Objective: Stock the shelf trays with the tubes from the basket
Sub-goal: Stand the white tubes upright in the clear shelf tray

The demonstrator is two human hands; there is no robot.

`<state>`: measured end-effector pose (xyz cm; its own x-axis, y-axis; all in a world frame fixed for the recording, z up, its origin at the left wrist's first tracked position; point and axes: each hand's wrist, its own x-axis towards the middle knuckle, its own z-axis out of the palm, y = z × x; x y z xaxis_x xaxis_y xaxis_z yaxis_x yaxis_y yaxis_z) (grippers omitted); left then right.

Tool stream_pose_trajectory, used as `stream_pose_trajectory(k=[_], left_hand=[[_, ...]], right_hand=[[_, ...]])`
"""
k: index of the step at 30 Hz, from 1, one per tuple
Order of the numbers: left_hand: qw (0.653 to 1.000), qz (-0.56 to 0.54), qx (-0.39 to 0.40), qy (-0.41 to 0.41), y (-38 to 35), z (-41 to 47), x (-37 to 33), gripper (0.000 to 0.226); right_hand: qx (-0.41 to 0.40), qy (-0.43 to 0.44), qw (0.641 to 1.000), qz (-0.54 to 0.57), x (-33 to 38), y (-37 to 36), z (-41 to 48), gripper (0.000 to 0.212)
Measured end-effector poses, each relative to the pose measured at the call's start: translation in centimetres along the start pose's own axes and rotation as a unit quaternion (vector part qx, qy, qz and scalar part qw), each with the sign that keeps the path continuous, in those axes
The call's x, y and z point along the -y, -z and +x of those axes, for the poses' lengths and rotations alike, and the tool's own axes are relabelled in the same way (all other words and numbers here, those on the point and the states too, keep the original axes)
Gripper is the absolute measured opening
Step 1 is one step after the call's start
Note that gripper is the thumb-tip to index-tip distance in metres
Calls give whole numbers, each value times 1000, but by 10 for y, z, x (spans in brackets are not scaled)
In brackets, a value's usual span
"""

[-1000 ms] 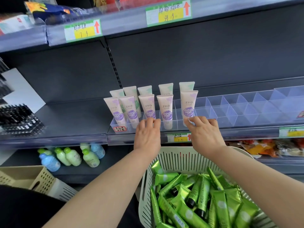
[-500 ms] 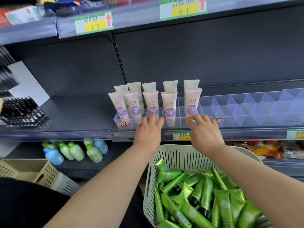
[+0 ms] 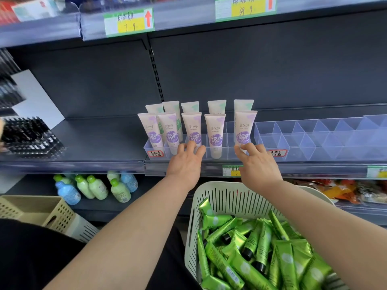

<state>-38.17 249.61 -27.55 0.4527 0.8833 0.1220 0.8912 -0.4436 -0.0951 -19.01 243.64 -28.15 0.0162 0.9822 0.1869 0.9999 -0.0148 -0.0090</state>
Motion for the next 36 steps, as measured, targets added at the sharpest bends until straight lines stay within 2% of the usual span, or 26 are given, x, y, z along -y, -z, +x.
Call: stream_pose_trajectory(k=[20,30,36], left_hand=[[999,20,-3,48,-7,-6,45,76],[996,52,30,62,2,-7,20,72],[999,47,21,-9,3,-10,-22,71]], right_hand=[[21,51,998,-30,41,-4,27,69],[36,77,996,-16,22,2,15,75],[32,40,998,-18,-11,3,-10,72]])
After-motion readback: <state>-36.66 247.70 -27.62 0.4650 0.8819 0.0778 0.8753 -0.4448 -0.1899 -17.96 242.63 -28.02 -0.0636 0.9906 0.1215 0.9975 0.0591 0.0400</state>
